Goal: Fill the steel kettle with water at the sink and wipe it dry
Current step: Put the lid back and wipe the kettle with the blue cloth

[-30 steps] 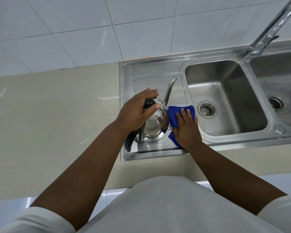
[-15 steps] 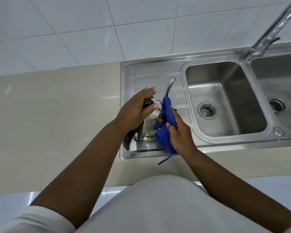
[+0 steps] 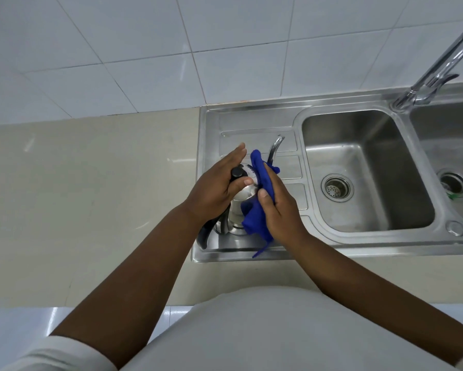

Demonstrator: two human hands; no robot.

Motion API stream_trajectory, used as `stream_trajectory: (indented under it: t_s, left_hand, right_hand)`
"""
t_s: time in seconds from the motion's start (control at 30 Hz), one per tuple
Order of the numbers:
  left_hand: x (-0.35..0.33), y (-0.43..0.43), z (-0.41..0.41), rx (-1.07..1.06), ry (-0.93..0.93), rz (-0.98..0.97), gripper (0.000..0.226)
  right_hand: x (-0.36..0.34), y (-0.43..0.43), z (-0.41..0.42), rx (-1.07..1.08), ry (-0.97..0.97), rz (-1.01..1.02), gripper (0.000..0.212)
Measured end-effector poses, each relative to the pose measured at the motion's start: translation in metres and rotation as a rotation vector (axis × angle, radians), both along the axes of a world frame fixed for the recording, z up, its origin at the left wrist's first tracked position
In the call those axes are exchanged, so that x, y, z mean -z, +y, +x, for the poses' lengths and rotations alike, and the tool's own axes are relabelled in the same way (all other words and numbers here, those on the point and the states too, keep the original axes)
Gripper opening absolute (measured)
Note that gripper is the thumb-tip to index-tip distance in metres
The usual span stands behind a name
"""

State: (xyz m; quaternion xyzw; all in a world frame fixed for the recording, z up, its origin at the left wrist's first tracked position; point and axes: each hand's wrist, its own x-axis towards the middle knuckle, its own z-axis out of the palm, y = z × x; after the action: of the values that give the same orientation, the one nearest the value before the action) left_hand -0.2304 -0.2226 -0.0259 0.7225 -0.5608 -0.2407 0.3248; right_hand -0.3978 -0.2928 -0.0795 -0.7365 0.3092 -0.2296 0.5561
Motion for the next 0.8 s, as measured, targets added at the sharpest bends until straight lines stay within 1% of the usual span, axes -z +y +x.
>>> stream_trajectory:
  t_s: [0.07,0.13,0.27,0.37,0.43,0.5,0.53,0.63,0.8]
  left_hand:
    - [0.001,0.0,-0.001,-0.004,-0.014,-0.002,0.074]
    - [0.002,0.0,-0.001,-0.012,0.001,-0.01,0.075]
    - [0.001,0.001,0.0,0.006,-0.015,-0.02,0.074]
    - [0.003,0.001,0.001,0.018,-0.02,-0.033,0.081]
    - [0.003,0.0,0.001,0.01,-0.019,-0.028,0.084]
    - [0.003,-0.001,-0.001,-0.014,-0.018,-0.02,0.078]
    - [0.003,-0.001,-0.001,-0.027,-0.019,-0.019,0.074]
    - [0.003,-0.001,-0.002,-0.038,-0.033,-0.023,0.07]
    - [0.002,0.001,-0.001,-0.012,-0.011,-0.043,0.079]
  right_hand:
    - [0.005,0.01,-0.007,0.021,-0.009,-0.015,0.057]
    - [0.007,0.02,-0.012,0.023,-0.012,-0.083,0.059]
    - [0.0,0.021,-0.005,-0.06,-0.006,-0.213,0.058]
    - [-0.007,0.008,0.007,-0.044,0.001,-0.18,0.057]
    - [-0.007,0.0,0.01,-0.024,0.009,-0.104,0.057]
    - [-0.003,-0.002,0.007,-0.015,0.009,-0.024,0.057]
    - [-0.002,0.001,0.004,-0.015,0.003,-0.015,0.059]
    - [0.001,0.018,-0.004,-0.04,-0.001,-0.121,0.063]
    - [-0.006,0.017,-0.001,-0.109,-0.004,-0.335,0.061]
